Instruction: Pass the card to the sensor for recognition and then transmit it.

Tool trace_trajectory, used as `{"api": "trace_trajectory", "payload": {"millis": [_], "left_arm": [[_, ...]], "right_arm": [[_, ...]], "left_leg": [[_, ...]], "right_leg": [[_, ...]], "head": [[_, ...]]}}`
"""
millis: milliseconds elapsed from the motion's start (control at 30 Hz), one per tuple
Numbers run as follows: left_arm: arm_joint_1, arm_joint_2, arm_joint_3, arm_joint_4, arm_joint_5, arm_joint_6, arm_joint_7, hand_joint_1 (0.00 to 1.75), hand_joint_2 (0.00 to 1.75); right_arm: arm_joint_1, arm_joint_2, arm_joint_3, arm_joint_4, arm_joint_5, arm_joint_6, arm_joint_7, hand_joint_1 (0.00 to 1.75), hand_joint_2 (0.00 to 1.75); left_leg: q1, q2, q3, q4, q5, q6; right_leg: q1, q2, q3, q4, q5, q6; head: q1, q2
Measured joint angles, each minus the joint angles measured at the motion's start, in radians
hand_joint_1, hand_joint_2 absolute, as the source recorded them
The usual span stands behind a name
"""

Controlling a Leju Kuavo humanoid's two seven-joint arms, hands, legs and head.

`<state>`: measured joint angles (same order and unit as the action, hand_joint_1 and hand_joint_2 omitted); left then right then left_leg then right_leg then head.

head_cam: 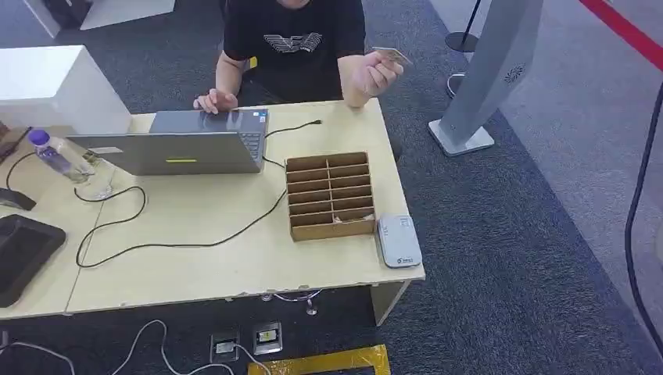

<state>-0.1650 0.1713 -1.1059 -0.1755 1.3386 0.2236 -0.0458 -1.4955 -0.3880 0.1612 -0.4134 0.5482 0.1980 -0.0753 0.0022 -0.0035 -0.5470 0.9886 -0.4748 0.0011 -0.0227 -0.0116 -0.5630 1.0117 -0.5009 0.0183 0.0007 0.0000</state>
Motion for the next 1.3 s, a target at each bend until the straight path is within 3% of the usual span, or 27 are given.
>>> {"api": "trace_trajectory", "payload": {"millis": [133,267,467,800,1033,1300], "left_arm": [[-0.004,0.002,-0.002,0.000,-0.008,-0.005,0.001,0.00,0.00],[-0.007,0.002,-0.002,0.000,-0.012,-0.013,0.001,0.00,0.00],[-0.007,0.002,-0.003,0.000,-0.023,-0.016,0.001,0.00,0.00],[-0.014,0.002,-0.021,0.000,-0.044,-0.020,0.012,0.00,0.00],[-0.017,0.002,-0.027,0.000,-0.051,-0.023,0.015,0.00,0.00],[-0.023,0.002,-0.028,0.000,-0.060,-0.023,0.023,0.00,0.00]], "right_arm": [[0.028,0.008,0.241,-0.073,-0.097,-0.002,0.051,0.00,1.75],[0.061,0.018,0.416,-0.117,-0.116,-0.012,0.074,0.00,1.75],[0.109,0.016,0.588,-0.143,-0.102,-0.027,0.093,0.00,1.75],[0.192,-0.025,0.721,-0.157,-0.087,-0.064,0.114,0.00,1.75],[0.235,-0.039,0.755,-0.161,-0.082,-0.091,0.126,0.00,1.75],[0.264,-0.039,0.758,-0.161,-0.139,-0.059,0.125,0.00,1.75]], "left_leg": [[0.000,0.002,0.000,0.000,-0.001,-0.001],[0.000,0.001,0.001,0.000,-0.001,-0.001],[0.001,0.001,0.001,0.000,0.000,-0.001],[0.001,0.001,0.000,0.000,-0.001,-0.001],[0.001,0.001,0.001,0.000,-0.001,-0.001],[0.001,0.001,0.000,0.000,-0.001,-0.001]], "right_leg": [[0.000,0.003,-0.001,0.000,0.000,0.000],[0.000,0.001,-0.001,0.000,0.000,0.000],[0.000,0.001,-0.001,0.000,0.000,0.000],[0.000,0.001,-0.001,-0.001,0.000,0.000],[0.000,0.002,-0.001,-0.001,0.000,0.000],[0.000,0.002,-0.001,-0.001,0.000,0.000]], "head": [[0.000,0.000],[0.000,0.000],[0.000,0.000],[-0.001,0.000],[0.000,0.000],[0.000,0.000]]}}
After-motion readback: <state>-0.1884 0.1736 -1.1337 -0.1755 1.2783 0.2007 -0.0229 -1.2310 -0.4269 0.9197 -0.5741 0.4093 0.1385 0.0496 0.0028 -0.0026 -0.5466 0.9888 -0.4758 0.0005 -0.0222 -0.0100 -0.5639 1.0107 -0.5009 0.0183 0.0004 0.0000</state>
